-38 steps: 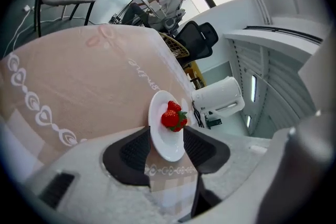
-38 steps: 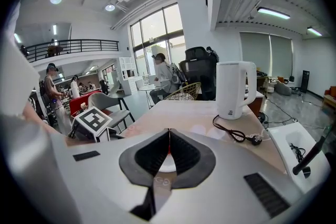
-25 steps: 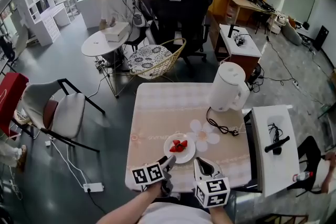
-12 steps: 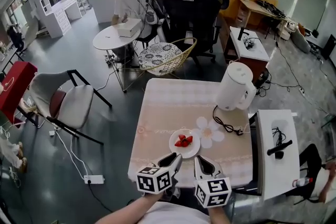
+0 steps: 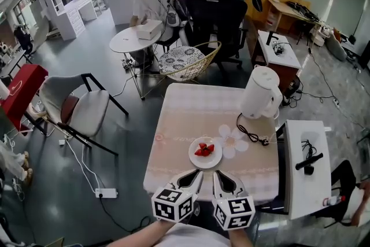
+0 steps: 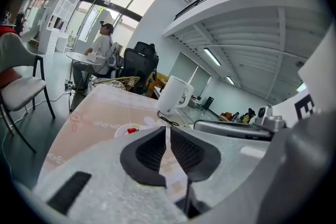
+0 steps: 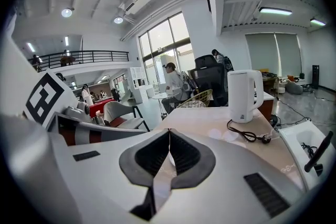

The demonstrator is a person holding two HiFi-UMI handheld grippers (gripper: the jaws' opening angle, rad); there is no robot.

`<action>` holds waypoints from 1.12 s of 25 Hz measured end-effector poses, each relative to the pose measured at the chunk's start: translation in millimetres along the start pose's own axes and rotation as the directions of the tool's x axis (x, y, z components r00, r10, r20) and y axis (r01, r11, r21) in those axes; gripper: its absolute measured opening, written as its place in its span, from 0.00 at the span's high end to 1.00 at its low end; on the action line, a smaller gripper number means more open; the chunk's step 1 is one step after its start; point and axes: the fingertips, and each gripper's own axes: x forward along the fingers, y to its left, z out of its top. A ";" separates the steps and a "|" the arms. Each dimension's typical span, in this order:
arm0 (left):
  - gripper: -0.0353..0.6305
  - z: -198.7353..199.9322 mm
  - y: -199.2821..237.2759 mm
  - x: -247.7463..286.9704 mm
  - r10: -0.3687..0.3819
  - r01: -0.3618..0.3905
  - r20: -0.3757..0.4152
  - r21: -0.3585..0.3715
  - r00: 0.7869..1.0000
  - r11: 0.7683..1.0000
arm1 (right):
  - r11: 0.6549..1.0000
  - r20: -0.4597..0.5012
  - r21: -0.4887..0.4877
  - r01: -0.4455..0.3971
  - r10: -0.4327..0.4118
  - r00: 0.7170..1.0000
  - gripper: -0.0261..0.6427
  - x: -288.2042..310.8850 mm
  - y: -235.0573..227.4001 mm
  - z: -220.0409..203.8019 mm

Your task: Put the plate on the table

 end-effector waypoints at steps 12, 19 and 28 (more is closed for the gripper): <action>0.94 -5.1 -42.9 -20.6 0.008 -0.010 0.021 0.114 1.000 0.993 | 0.998 0.022 -0.044 -0.046 0.047 0.999 0.95 -37.8 12.5 -1.3; 0.94 -7.6 -52.3 -28.6 0.029 -0.033 0.031 0.140 0.999 0.990 | 0.996 0.020 -0.068 -0.063 0.064 0.998 0.96 -48.1 18.6 -1.7; 0.94 -12.3 -55.5 -35.1 0.044 -0.048 0.030 0.144 0.999 0.988 | 0.996 0.026 -0.061 -0.061 0.063 0.998 0.95 -54.3 20.6 -3.9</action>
